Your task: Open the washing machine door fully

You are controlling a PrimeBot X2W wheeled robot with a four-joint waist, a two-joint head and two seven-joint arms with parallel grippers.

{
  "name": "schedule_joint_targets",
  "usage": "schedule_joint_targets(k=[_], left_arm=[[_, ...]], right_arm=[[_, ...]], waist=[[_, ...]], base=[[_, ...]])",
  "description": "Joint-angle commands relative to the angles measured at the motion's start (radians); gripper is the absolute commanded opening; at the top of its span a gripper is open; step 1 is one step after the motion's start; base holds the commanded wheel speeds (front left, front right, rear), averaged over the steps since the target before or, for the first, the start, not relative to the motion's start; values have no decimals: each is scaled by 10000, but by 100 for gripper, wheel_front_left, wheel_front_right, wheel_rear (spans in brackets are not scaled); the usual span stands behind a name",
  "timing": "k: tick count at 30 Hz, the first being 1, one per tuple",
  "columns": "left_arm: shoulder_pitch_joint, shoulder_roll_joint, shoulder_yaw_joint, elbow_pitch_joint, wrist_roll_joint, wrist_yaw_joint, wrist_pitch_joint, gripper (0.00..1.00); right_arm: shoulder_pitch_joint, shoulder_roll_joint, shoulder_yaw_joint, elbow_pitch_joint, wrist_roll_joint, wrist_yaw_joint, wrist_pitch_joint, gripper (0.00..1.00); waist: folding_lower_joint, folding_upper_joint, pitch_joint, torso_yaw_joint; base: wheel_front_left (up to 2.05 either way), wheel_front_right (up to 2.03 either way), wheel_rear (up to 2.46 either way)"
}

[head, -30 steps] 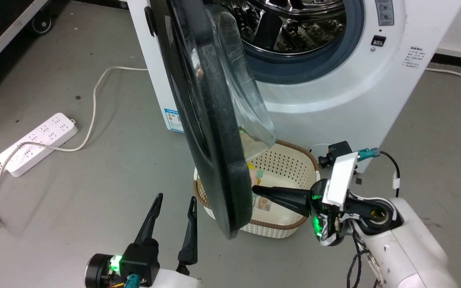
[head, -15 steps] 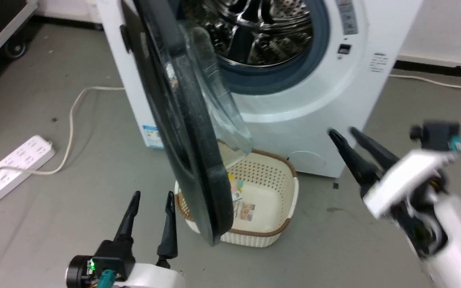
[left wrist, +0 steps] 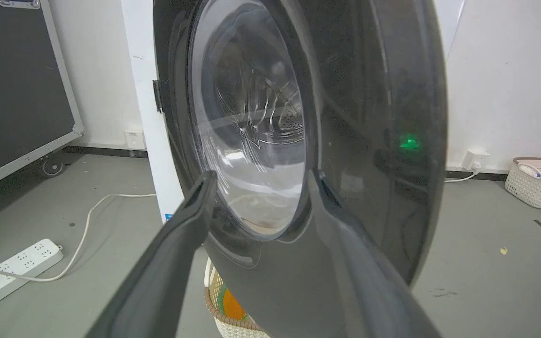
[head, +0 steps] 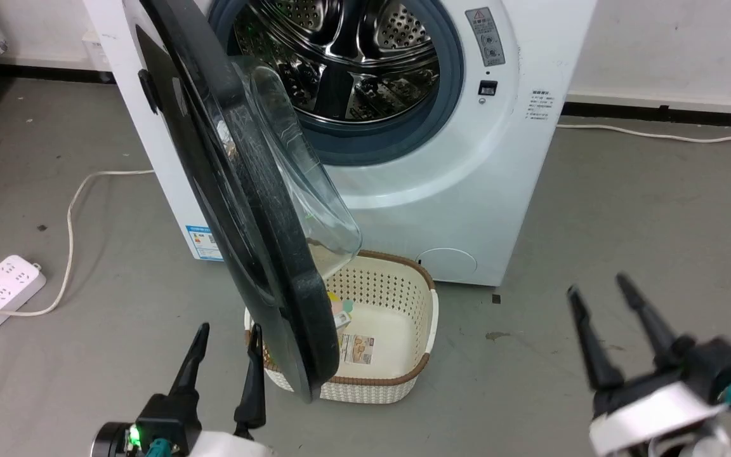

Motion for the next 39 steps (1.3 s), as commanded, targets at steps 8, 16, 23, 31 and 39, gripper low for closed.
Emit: schedule_joint_targets(k=[8, 16, 23, 31, 39], left_arm=[[379, 16, -21, 425, 111, -185, -53, 100], [458, 15, -47, 639, 282, -148, -53, 100], [459, 14, -47, 612, 206, -244, -53, 0], [-64, 13, 587, -953, 108, 232, -53, 0], [-1593, 13, 1564, -3381, -189, 301, -53, 0]], right_arm=[[1572, 1361, -917, -579, -1169, 10, -84, 100], [1780, 1566, -884, -641, -1290, 10, -86, 100], [1716, 1583, -879, -627, -1159, 10, -87, 100], [1611, 1585, -901, -640, -975, 10, -87, 100], [1496, 1586, -705, -427, -620, 10, -87, 100]], waist=[[0, 0, -182, -82], [0, 0, -190, -212], [0, 0, -149, -265], [0, 0, 36, -280], [0, 0, 90, -318]], base=[[0, 0, 0], [0, 0, 0], [0, 0, 0], [0, 0, 0], [0, 0, 0]])
